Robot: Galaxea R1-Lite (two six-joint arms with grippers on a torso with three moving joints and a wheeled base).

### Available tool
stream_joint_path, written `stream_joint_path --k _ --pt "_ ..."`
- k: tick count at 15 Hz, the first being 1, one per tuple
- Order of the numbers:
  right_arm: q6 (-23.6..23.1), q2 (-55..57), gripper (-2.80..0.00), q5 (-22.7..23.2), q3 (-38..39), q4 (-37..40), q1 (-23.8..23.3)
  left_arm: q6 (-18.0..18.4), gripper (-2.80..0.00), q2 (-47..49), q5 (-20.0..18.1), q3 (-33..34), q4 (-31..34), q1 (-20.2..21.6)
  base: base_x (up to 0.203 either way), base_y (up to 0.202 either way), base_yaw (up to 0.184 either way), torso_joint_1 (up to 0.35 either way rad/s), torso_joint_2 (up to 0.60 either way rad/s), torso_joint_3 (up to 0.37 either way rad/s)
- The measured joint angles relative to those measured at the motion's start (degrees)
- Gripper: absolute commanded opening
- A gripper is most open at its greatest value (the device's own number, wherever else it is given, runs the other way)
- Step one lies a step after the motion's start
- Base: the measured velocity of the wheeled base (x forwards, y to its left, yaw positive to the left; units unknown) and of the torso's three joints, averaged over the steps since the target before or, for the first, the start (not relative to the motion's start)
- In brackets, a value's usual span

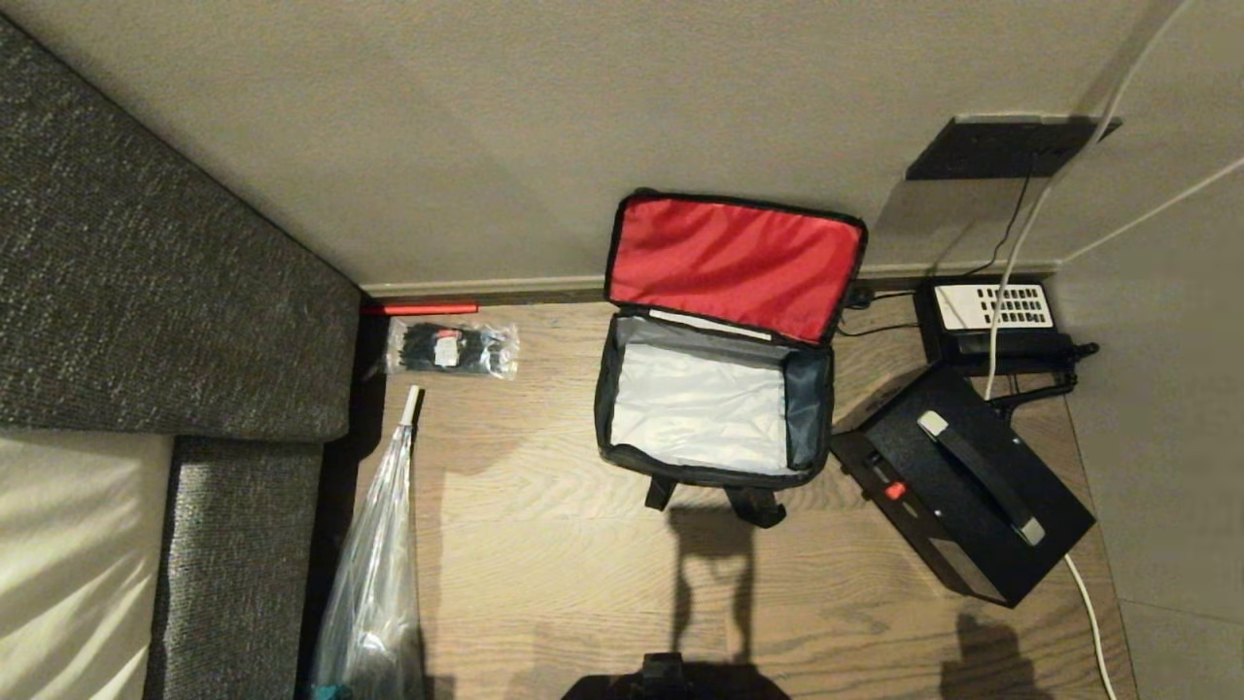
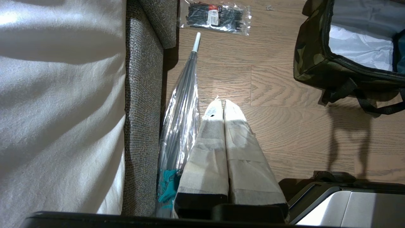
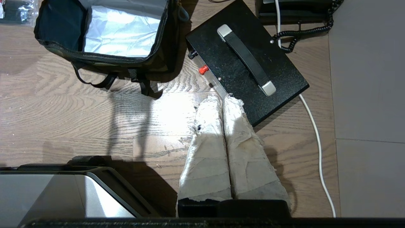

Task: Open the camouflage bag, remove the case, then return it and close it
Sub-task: Grip the handle again

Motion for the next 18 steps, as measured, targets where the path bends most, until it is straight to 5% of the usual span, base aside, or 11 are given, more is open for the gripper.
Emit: stream_joint_path --k 11,14,18 --pt "0.3 0.0 -2.80 -0.1 -3.5 2.7 0.0 0.0 -2.80 0.0 0.0 0.0 0.0 0.0 0.000 0.000 0.000 0.000 0.00 0.000" --pt "2.8 0.0 -2.80 0.2 -21.1 15.4 0.0 0.0 -2.80 0.0 0.0 0.0 0.0 0.0 0.000 0.000 0.000 0.000 0.00 0.000" --pt "5.6 0.6 -2.80 4.2 -43.7 46.5 0.0 0.0 -2.80 0.0 0.0 0.0 0.0 0.0 0.000 0.000 0.000 0.000 0.00 0.000"
